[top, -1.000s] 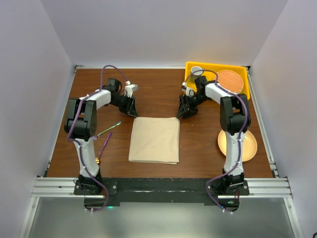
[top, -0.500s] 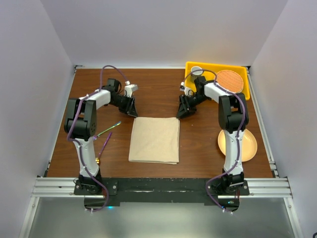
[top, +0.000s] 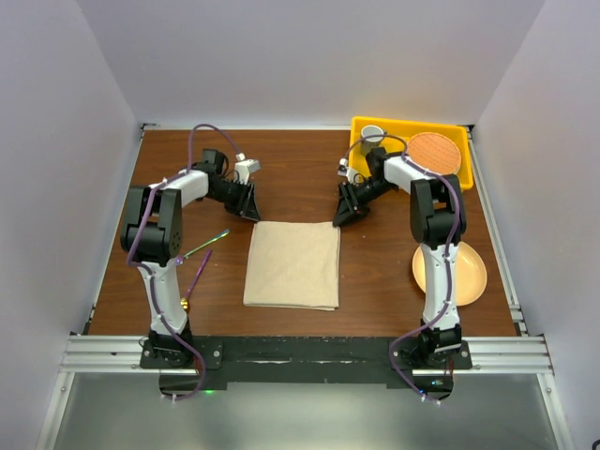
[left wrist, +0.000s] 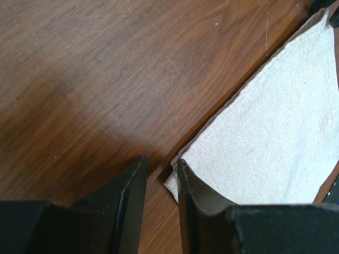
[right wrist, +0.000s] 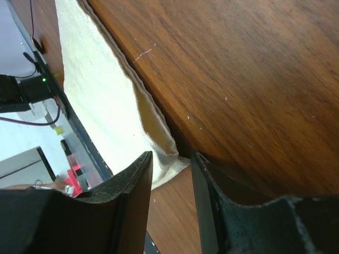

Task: Fold the napkin into a case and place the utensils inside
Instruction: Pick up the lower triangle-folded napkin from the center of the board.

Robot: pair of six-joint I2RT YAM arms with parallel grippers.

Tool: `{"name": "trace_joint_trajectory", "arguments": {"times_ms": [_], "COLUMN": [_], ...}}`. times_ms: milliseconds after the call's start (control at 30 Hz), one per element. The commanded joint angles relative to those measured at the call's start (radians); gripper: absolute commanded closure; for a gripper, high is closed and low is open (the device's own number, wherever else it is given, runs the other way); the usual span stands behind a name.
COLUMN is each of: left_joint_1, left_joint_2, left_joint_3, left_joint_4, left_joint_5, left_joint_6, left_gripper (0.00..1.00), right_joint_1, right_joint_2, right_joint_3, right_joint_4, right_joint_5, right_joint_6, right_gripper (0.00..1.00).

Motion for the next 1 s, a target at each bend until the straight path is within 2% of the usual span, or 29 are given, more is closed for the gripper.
{"name": "trace_joint_trajectory", "arguments": {"times_ms": [0,367,700,800,900,967], "left_joint_1": [0.008,0.018,0.028,0.031,0.041,0.052], "left_joint_2": [0.018,0.000,-0.055,-0.074,-0.112,-0.130], "left_joint_3": [-0.019,-0.008,-0.048,-0.071,-0.108,-0.127], "left_joint_4": [-0.004,0.002,0.043,0.066,0.123,0.158], "left_joint_5": [-0.014,0.027,0.053,0.061,0.049,0.037], "left_joint_6": [0.015,0.021,0.021,0.012,-0.023,-0.046], "left_gripper": [0.66,0.76,0.76,0.60,0.50,0.46], "right_joint_1": [0.008,0.008,0.048,0.063,0.084,0.101], "right_joint_2": [0.042,0.010,-0.099,-0.136,-0.179,-0.204], "right_joint_3": [0.027,0.069,0.024,0.000,-0.012,-0.020], "right_joint_4": [-0.034,-0.051,-0.016,0.010,0.026,0.030], "right_joint_5": [0.061,0.031,0.064,0.092,0.116,0.124], "right_joint_6": [-0.055,-0.081,-0.141,-0.150,-0.171,-0.194], "right_gripper": [0.62,0.99,1.00,1.00,1.00,1.00]}}
